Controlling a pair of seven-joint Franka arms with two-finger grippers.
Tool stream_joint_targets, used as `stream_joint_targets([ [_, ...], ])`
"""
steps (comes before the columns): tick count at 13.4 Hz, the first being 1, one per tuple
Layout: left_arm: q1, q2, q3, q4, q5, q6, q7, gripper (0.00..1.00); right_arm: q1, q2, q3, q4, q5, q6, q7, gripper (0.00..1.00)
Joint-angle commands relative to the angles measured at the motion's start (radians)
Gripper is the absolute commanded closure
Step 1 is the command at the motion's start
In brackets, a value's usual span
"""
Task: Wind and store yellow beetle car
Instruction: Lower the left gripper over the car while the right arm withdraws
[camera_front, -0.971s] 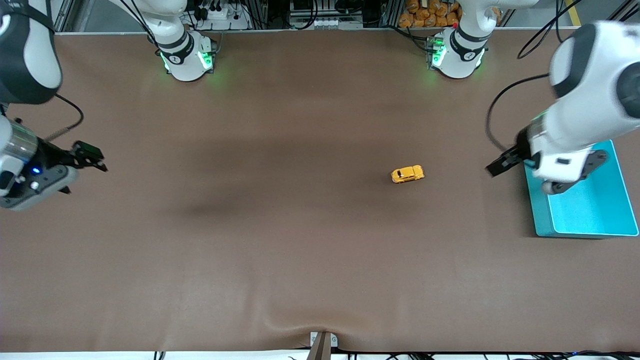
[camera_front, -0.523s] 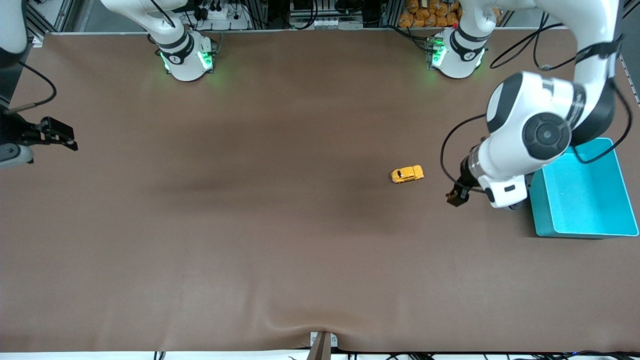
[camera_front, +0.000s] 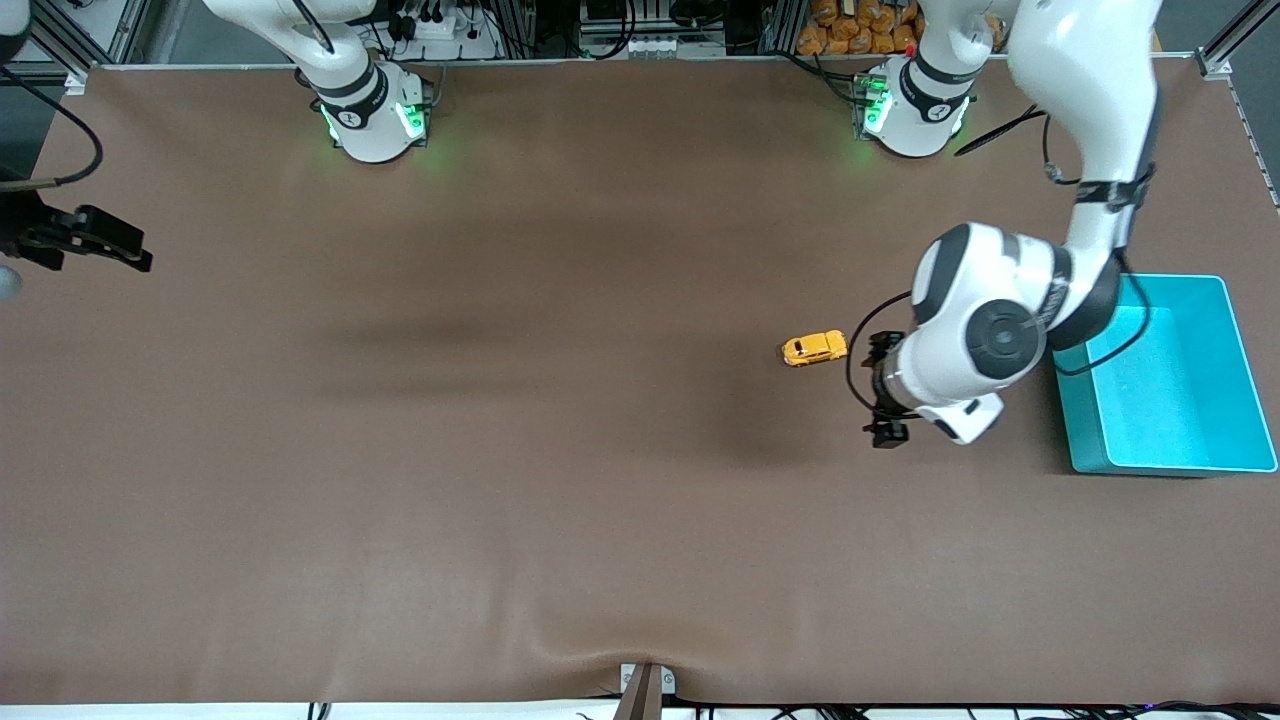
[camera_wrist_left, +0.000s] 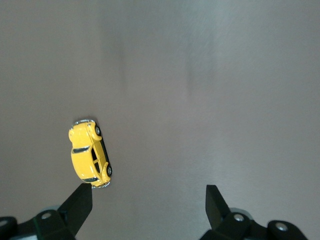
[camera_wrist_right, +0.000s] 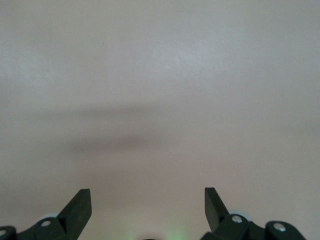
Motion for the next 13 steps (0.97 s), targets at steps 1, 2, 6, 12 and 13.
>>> stream_joint_targets([
  [1, -0.033, -0.034, 0.006, -0.114, -0.022, 0.085, -0.028, 0.0, -0.029, -0.02, 0.018, 0.0, 0.002, -0.012, 0.024, 0.0],
  [2, -0.041, -0.042, 0.005, -0.144, -0.022, 0.093, -0.037, 0.0, -0.029, -0.022, 0.017, 0.0, 0.005, -0.013, 0.023, 0.0],
  [6, -0.071, -0.071, -0.001, -0.25, -0.022, 0.173, -0.069, 0.0, -0.054, -0.034, 0.017, -0.006, 0.061, -0.015, 0.021, 0.0],
  [12, -0.071, -0.109, -0.008, -0.4, -0.019, 0.348, -0.115, 0.0, -0.041, -0.039, 0.018, -0.006, 0.058, -0.012, 0.011, 0.0],
  [13, -0.073, -0.111, -0.011, -0.42, -0.016, 0.365, -0.115, 0.0, -0.04, -0.036, 0.018, -0.001, 0.058, -0.001, 0.01, 0.0],
])
